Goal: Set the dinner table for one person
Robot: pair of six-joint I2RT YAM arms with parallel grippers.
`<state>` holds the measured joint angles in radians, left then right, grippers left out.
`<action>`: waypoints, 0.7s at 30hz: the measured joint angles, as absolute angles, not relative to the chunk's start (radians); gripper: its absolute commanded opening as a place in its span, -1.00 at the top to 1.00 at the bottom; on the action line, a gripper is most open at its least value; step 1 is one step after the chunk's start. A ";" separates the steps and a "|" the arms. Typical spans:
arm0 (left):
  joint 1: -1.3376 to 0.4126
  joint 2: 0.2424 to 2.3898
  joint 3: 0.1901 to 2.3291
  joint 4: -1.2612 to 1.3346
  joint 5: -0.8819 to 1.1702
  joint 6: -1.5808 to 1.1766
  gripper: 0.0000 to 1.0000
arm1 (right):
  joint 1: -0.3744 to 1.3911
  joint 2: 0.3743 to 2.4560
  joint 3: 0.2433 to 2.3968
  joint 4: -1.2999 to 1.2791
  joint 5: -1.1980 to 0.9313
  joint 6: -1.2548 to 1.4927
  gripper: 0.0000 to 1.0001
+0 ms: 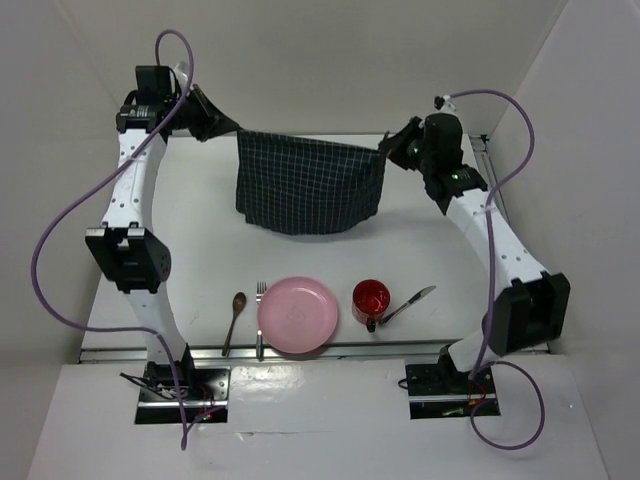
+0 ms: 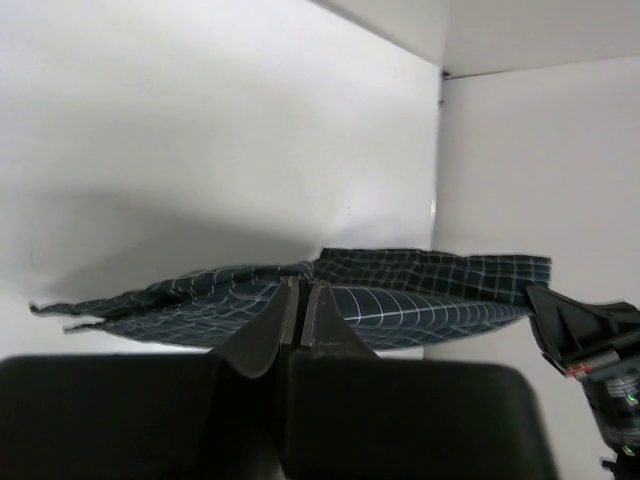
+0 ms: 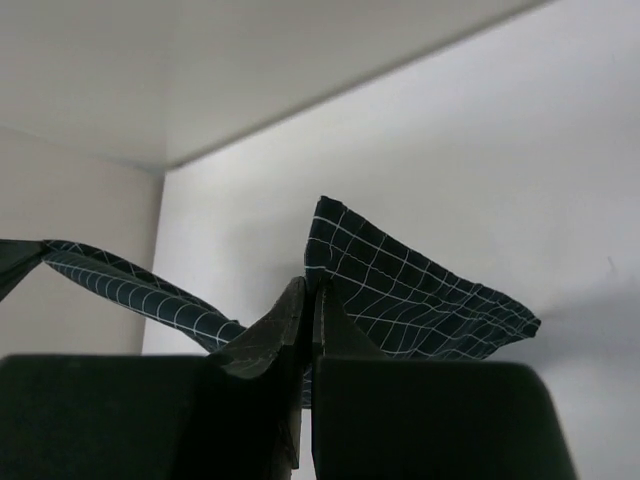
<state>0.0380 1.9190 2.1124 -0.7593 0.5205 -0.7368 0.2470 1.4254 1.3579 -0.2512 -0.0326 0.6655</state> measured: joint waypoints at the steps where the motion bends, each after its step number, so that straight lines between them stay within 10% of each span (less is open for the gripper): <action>1: 0.047 1.984 2.210 -0.759 0.542 -0.740 1.00 | 0.237 1.479 1.398 -0.205 -0.044 0.663 1.00; 11: 0.120 2.072 2.241 -0.702 0.700 -0.786 1.00 | 0.215 1.560 1.336 0.041 -0.129 0.690 1.00; 13: 0.119 2.001 2.096 -0.686 0.705 -0.771 1.00 | 0.214 1.502 1.217 0.082 -0.133 0.704 0.67; 14: 0.118 1.965 2.030 -0.690 0.709 -0.760 1.00 | 0.214 1.464 1.147 0.084 -0.134 0.720 0.06; 16: 0.115 1.875 1.865 -0.660 0.685 -0.730 0.98 | 0.211 1.380 0.981 0.094 -0.123 0.748 -0.39; 17: 0.118 1.824 1.780 -0.664 0.665 -0.714 0.77 | 0.205 1.340 0.911 0.082 -0.112 0.765 -0.53; 18: 0.122 1.775 1.694 -0.652 0.638 -0.699 0.06 | 0.199 1.303 0.838 0.078 -0.096 0.780 -0.61; 21: 0.125 1.671 1.493 -0.648 0.575 -0.642 -0.44 | 0.186 1.197 0.665 0.011 -0.031 0.827 -0.61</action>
<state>0.1246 1.6714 1.4929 -0.6483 0.5747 -0.6418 0.1864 1.1973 0.6647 0.0109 -0.0311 0.8268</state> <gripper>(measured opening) 0.638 0.802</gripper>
